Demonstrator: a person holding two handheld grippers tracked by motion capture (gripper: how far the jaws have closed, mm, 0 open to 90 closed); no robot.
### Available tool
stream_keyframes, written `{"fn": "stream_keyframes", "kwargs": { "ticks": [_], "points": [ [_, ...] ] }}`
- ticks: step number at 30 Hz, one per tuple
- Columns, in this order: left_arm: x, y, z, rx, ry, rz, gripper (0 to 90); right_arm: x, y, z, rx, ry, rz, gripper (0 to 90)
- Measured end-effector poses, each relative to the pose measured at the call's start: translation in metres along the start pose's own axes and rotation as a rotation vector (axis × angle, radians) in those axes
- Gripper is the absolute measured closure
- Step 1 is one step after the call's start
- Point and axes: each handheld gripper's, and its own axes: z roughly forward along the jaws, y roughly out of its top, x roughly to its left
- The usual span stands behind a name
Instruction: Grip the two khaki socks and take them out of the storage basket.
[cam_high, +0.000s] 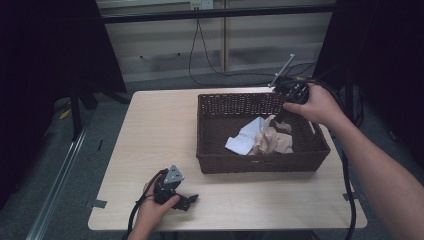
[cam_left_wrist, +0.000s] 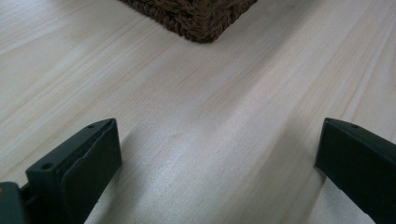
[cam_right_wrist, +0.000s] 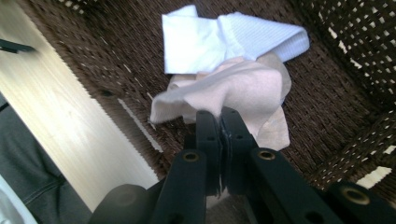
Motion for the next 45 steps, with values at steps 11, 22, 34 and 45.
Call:
{"fn": "stream_keyframes", "kwargs": {
  "ticks": [11, 22, 34, 45],
  "points": [
    [0.000, 0.000, 0.000, -0.004, -0.003, -0.002, 0.0, 0.008, 0.001, -0.039, -0.025, 0.008, -0.024, 87.8],
    [0.000, 0.000, 0.000, -0.004, -0.003, -0.001, 0.0, 0.024, -0.002, -0.064, -0.033, 0.020, -0.071, 87.8],
    [0.000, 0.000, 0.000, -0.005, -0.004, -0.002, 0.0, 0.046, -0.011, -0.085, -0.064, 0.069, -0.127, 87.7],
    [0.000, 0.000, 0.000, -0.007, -0.005, -0.001, 0.0, 0.062, -0.020, -0.088, -0.086, 0.110, -0.180, 87.6]
  ]
}}
